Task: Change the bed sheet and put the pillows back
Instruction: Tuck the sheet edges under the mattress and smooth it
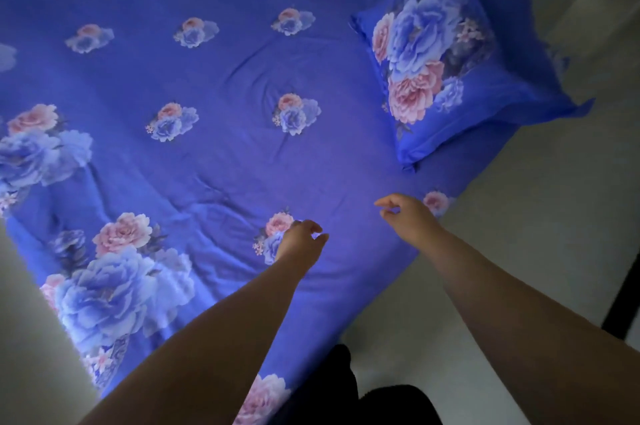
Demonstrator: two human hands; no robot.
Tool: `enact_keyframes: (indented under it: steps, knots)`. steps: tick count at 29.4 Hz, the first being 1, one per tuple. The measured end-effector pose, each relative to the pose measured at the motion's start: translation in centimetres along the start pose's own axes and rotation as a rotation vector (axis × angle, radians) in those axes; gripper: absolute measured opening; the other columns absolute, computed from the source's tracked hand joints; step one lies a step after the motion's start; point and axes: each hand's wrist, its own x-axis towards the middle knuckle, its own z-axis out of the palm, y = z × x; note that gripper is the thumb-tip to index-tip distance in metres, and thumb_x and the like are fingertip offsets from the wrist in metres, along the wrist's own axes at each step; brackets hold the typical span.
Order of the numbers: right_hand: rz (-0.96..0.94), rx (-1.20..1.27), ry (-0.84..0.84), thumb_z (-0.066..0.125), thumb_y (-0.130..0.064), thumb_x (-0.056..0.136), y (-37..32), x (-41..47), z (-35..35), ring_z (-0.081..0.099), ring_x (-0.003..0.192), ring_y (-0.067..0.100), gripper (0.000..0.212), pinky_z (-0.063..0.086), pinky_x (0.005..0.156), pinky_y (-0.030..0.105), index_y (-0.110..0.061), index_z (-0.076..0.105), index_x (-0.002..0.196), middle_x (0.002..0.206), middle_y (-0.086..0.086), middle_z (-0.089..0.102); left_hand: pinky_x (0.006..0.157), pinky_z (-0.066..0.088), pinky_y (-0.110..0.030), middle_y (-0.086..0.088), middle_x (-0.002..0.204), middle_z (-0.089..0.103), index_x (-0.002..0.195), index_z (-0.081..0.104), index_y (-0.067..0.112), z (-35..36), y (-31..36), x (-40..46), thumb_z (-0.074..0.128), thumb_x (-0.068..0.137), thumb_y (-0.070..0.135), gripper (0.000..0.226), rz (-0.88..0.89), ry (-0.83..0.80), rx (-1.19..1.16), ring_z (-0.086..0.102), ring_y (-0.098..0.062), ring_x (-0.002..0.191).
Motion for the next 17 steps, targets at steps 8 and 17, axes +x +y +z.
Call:
enact_keyframes:
  steps: [8,17]
  knots:
    - [-0.068,-0.172,-0.176,0.059,-0.022,0.091,1.3,19.6,-3.8,0.059,0.105,0.024,0.031,0.044,0.087,0.029,-0.021,0.061,0.122,0.127,0.006,0.056,0.100,0.039,-0.034,-0.008,0.125,0.052,0.115,0.063,0.020,-0.3,7.1,14.7,0.061,0.089,0.035,0.030,-0.126,0.081,-0.019,0.050,-0.026,0.117]
    - [-0.450,-0.546,-0.494,0.058,-0.025,0.092,3.0,41.7,-2.1,0.047,0.122,0.026,0.040,0.041,0.100,0.035,-0.020,0.052,0.132,0.138,0.005,0.044,0.100,0.040,-0.037,0.001,0.132,0.050,0.121,0.061,0.026,4.2,10.8,30.4,0.053,0.093,0.033,0.030,-0.286,0.238,0.015,0.043,-0.025,0.124]
